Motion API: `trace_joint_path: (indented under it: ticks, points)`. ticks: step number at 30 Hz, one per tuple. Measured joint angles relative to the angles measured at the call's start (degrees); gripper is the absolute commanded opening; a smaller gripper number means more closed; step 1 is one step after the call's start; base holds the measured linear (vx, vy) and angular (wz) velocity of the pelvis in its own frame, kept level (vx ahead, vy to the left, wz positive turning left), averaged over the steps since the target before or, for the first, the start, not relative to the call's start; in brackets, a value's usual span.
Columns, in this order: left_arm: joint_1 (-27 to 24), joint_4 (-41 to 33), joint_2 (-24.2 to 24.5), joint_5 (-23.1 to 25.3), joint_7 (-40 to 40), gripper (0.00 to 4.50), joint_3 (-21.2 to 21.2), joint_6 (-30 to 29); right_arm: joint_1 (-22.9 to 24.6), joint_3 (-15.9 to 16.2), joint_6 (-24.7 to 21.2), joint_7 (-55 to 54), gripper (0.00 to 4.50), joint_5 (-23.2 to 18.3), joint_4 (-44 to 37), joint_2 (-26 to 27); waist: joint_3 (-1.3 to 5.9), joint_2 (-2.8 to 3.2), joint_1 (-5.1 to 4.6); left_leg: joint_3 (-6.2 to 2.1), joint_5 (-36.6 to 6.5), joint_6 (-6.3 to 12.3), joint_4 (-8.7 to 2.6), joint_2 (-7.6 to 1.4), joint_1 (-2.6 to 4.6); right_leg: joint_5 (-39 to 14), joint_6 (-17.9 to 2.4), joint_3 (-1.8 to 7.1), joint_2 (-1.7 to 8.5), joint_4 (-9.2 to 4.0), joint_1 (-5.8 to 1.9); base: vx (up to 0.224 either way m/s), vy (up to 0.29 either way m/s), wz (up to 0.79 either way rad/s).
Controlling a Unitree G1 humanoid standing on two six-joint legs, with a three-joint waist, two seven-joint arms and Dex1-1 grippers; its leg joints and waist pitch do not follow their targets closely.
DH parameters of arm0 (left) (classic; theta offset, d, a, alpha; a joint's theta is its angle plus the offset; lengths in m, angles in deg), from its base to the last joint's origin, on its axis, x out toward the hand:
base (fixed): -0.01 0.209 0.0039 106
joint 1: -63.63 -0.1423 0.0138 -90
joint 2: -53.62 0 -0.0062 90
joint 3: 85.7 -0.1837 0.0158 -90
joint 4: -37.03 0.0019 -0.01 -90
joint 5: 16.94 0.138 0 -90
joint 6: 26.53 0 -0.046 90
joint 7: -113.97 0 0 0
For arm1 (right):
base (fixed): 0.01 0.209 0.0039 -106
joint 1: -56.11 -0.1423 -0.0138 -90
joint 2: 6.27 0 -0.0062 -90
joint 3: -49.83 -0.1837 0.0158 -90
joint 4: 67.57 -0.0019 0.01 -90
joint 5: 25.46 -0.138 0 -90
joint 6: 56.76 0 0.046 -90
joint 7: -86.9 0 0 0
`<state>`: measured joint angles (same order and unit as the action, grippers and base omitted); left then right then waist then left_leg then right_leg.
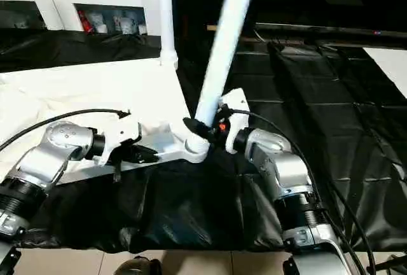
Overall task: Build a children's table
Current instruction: Insert table leg to table base
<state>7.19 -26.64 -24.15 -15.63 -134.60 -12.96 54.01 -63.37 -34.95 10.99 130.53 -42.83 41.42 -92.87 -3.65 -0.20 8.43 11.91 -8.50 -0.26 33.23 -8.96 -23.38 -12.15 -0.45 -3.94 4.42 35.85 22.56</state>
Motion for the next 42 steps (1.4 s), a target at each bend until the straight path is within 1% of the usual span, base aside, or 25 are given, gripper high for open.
trace_joint_path:
  ticks: [8,13,19,22,27,29,32,34,35,38,42]
  points:
    - [0.01,0.00,0.14,0.01,-0.44,0.00,-0.08,-0.01,-1.67,0.84,0.16,0.66,1.89,0.57,2.69,0.10,0.00,-0.02,-0.07,0.00,0.00,0.01,0.24,-0.03,-0.04,0.00,0.00,0.00,0.01,0.14,0.01,0.000,0.000,0.00]
    - [0.01,0.00,0.22,0.04,-0.49,0.00,-0.08,-0.11,-1.85,0.95,0.18,1.20,1.89,1.24,2.73,0.12,0.00,-0.01,-0.08,0.00,0.00,0.01,0.30,-0.04,-0.03,0.00,0.00,0.01,0.01,0.22,0.01,0.000,0.000,0.00]
    - [0.04,0.00,0.20,0.11,-0.52,0.00,-0.11,-0.34,-1.56,0.71,1.49,1.14,1.89,0.87,3.69,0.22,0.01,-0.01,-0.11,0.00,0.00,0.01,0.32,-0.04,-0.03,0.01,-0.01,0.01,0.01,0.24,0.00,0.000,0.000,0.00]
    - [0.09,0.00,0.14,0.12,-0.52,0.00,-0.18,-0.36,-0.49,-0.38,2.30,0.76,1.89,0.20,3.64,0.80,0.01,-0.02,-0.05,0.00,-0.01,0.01,0.33,-0.04,-0.02,0.01,-0.01,0.01,0.01,0.24,-0.01,0.000,0.000,0.00]
    - [0.21,0.01,-0.02,0.15,-0.57,0.00,-0.62,-0.36,3.34,-3.77,5.35,0.03,1.89,-2.50,3.50,2.63,0.01,-0.01,0.01,0.00,-0.01,0.03,0.38,-0.04,-0.02,0.02,-0.03,0.01,0.02,0.25,-0.03,0.000,0.000,0.00]
    - [0.25,0.06,-0.20,0.15,-0.65,0.00,-0.69,-0.35,4.87,-4.36,6.62,-0.16,1.89,-3.14,2.86,3.04,0.01,-0.01,0.06,-0.01,-0.01,0.02,0.39,-0.05,-0.01,0.04,-0.05,0.00,0.02,0.26,-0.05,0.000,0.000,0.00]
    - [0.26,0.30,-0.26,0.15,-1.09,0.00,-0.82,-0.35,6.84,-4.37,8.66,-0.17,1.89,-3.25,1.93,3.37,0.01,-0.01,0.05,-0.01,-0.01,0.02,0.39,-0.05,0.05,0.06,-0.06,0.01,0.02,0.26,-0.10,0.000,0.000,0.00]
    - [0.29,0.33,-0.27,0.15,-1.06,0.00,-1.00,-0.35,7.13,-4.35,9.19,-0.17,1.89,-3.21,1.93,3.40,0.01,-0.01,0.01,-0.01,-0.01,0.02,0.39,-0.05,0.12,0.08,-0.08,0.01,0.02,0.26,-0.15,0.000,0.000,0.00]
    - [0.31,0.40,-0.30,0.15,-1.01,0.00,-1.07,-0.34,7.46,-4.13,9.70,-0.33,1.89,-2.80,1.65,3.37,0.01,-0.01,0.03,-0.01,-0.01,0.02,0.39,-0.05,0.16,0.08,-0.09,0.01,0.02,0.26,-0.20,0.000,0.000,0.00]
    - [0.32,0.57,-0.32,0.16,-1.08,0.00,-1.14,-0.32,8.63,-2.16,11.24,-1.44,1.89,-0.44,-0.55,2.93,0.01,0.00,0.03,-0.01,-0.01,0.02,0.38,-0.05,0.24,0.08,-0.08,0.01,0.02,0.26,-0.25,0.000,0.000,0.00]
    - [0.54,0.99,-0.34,0.18,-1.08,0.00,-1.23,-0.17,8.71,0.95,12.37,-1.97,1.89,3.19,-3.22,1.27,0.02,-0.01,0.01,-0.03,-0.01,0.02,0.37,-0.04,0.33,0.08,-0.08,0.01,0.02,0.26,-0.33,0.000,0.000,0.00]
